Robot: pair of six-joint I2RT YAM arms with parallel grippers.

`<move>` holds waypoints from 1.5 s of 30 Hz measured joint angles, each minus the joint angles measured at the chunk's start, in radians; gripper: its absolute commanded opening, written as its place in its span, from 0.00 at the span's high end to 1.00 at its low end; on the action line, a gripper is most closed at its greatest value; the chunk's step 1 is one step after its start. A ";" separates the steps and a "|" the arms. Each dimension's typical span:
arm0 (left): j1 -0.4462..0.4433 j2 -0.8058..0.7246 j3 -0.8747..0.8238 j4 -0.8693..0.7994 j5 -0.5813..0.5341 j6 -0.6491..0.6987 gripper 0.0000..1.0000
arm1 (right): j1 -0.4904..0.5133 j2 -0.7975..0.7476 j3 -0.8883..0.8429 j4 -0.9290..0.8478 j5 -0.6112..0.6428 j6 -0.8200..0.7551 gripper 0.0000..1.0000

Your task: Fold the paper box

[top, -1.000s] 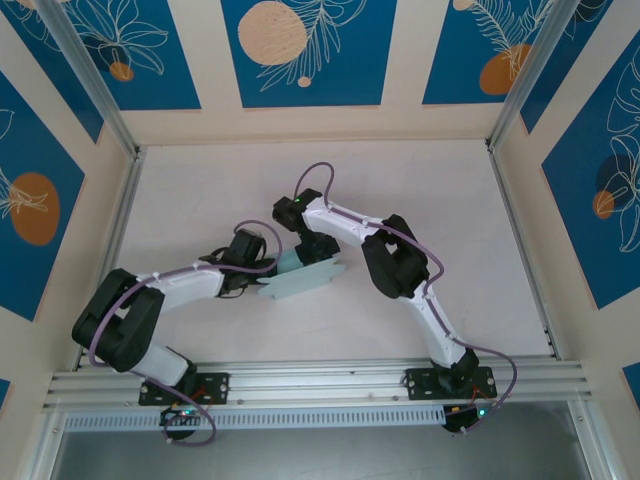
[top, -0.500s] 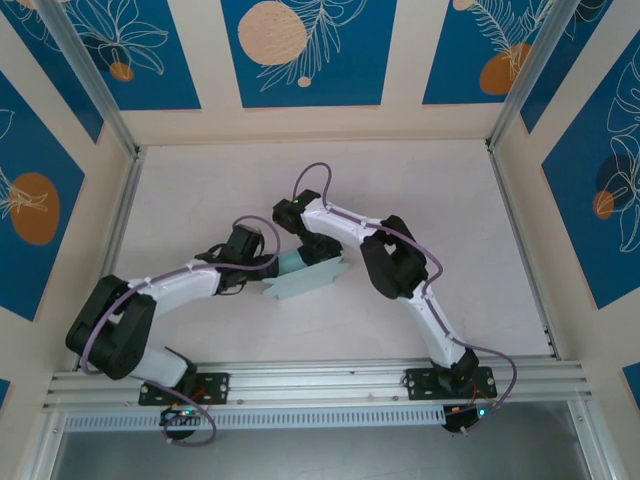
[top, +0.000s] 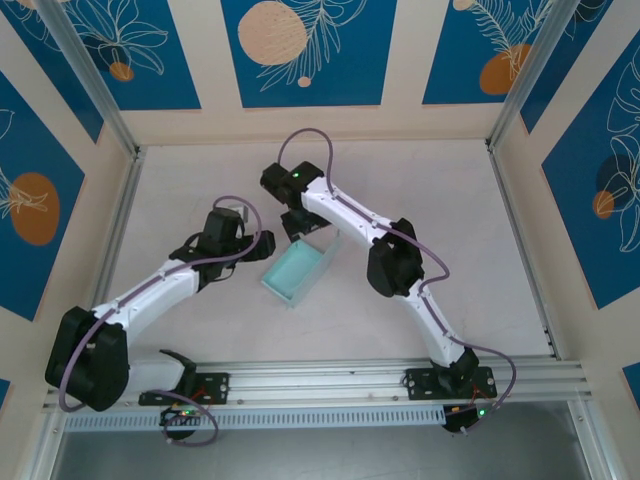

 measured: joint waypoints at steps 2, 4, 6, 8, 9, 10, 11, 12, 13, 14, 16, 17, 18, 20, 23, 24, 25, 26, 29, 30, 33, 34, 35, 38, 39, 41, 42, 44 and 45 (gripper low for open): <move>0.025 -0.006 -0.001 -0.002 0.010 -0.001 0.21 | 0.000 -0.013 0.034 0.001 -0.009 -0.006 0.34; 0.045 -0.018 -0.008 -0.002 0.019 0.000 0.26 | 0.000 -0.051 0.046 0.007 -0.018 -0.006 0.33; 0.061 -0.028 -0.021 -0.005 0.019 0.006 0.33 | 0.000 -0.105 0.043 0.011 -0.021 -0.005 0.33; 0.073 -0.030 -0.040 -0.006 0.016 0.012 0.36 | 0.001 -0.189 0.007 0.031 -0.017 0.003 0.33; 0.078 -0.028 -0.051 -0.008 0.013 0.016 0.38 | 0.002 -0.241 -0.026 0.045 -0.011 0.010 0.33; 0.083 -0.023 -0.064 -0.013 0.009 0.023 0.40 | 0.003 -0.309 -0.075 0.063 -0.002 0.020 0.32; 0.086 -0.014 -0.071 -0.018 0.008 0.031 0.42 | 0.004 -0.370 -0.121 0.076 0.007 0.032 0.32; 0.088 0.000 -0.077 -0.024 0.007 0.040 0.45 | 0.004 -0.436 -0.175 0.092 0.018 0.047 0.32; 0.089 0.015 -0.079 -0.026 0.008 0.045 0.47 | 0.004 -0.500 -0.230 0.106 0.032 0.065 0.32; 0.089 0.035 -0.081 -0.027 0.015 0.057 0.49 | 0.005 -0.577 -0.302 0.123 0.050 0.086 0.32; 0.089 0.070 -0.088 -0.021 0.033 0.064 0.50 | 0.005 -0.702 -0.426 0.138 0.084 0.136 0.32; 0.088 0.083 -0.093 -0.019 0.044 0.067 0.50 | 0.003 -0.758 -0.489 0.146 0.096 0.163 0.32; 0.084 0.094 -0.100 -0.019 0.052 0.070 0.52 | 0.000 -0.816 -0.562 0.152 0.106 0.192 0.32; 0.072 0.112 -0.110 -0.014 0.067 0.072 0.54 | -0.014 -0.904 -0.695 0.164 0.114 0.248 0.32; 0.052 0.133 -0.119 -0.006 0.082 0.073 0.55 | -0.049 -0.990 -0.883 0.177 0.112 0.323 0.32; 0.041 0.138 -0.123 -0.003 0.087 0.073 0.55 | -0.063 -1.010 -0.937 0.185 0.108 0.343 0.32; 0.028 0.142 -0.129 0.002 0.094 0.070 0.56 | -0.076 -1.025 -0.981 0.192 0.104 0.359 0.32; 0.014 0.144 -0.133 0.005 0.101 0.066 0.56 | -0.092 -1.041 -1.030 0.199 0.097 0.375 0.32; -0.040 0.144 -0.150 0.034 0.125 0.037 0.57 | -0.132 -1.081 -1.117 0.218 0.075 0.404 0.32; -0.063 0.144 -0.158 0.049 0.133 0.023 0.57 | -0.145 -1.096 -1.135 0.226 0.068 0.408 0.32; -0.129 0.140 -0.182 0.084 0.156 -0.023 0.57 | -0.170 -1.130 -1.158 0.248 0.053 0.415 0.32; -0.152 0.137 -0.190 0.095 0.159 -0.038 0.57 | -0.176 -1.137 -1.160 0.254 0.051 0.415 0.32; -0.179 0.136 -0.199 0.106 0.163 -0.056 0.57 | -0.181 -1.140 -1.161 0.258 0.049 0.415 0.32; -0.239 0.136 -0.214 0.156 0.148 -0.106 0.57 | -0.197 -1.142 -1.167 0.278 0.046 0.415 0.32; -0.267 0.143 -0.214 0.174 0.148 -0.126 0.57 | -0.203 -1.142 -1.172 0.285 0.045 0.414 0.32; -0.322 0.166 -0.214 0.214 0.143 -0.151 0.57 | -0.213 -1.142 -1.176 0.291 0.045 0.413 0.32; -0.341 0.180 -0.208 0.231 0.133 -0.161 0.57 | -0.220 -1.142 -1.177 0.294 0.044 0.410 0.32; -0.373 0.220 -0.181 0.258 0.121 -0.179 0.56 | -0.237 -1.142 -1.177 0.298 0.042 0.403 0.32; -0.389 0.244 -0.163 0.277 0.121 -0.185 0.54 | -0.245 -1.142 -1.177 0.298 0.042 0.396 0.32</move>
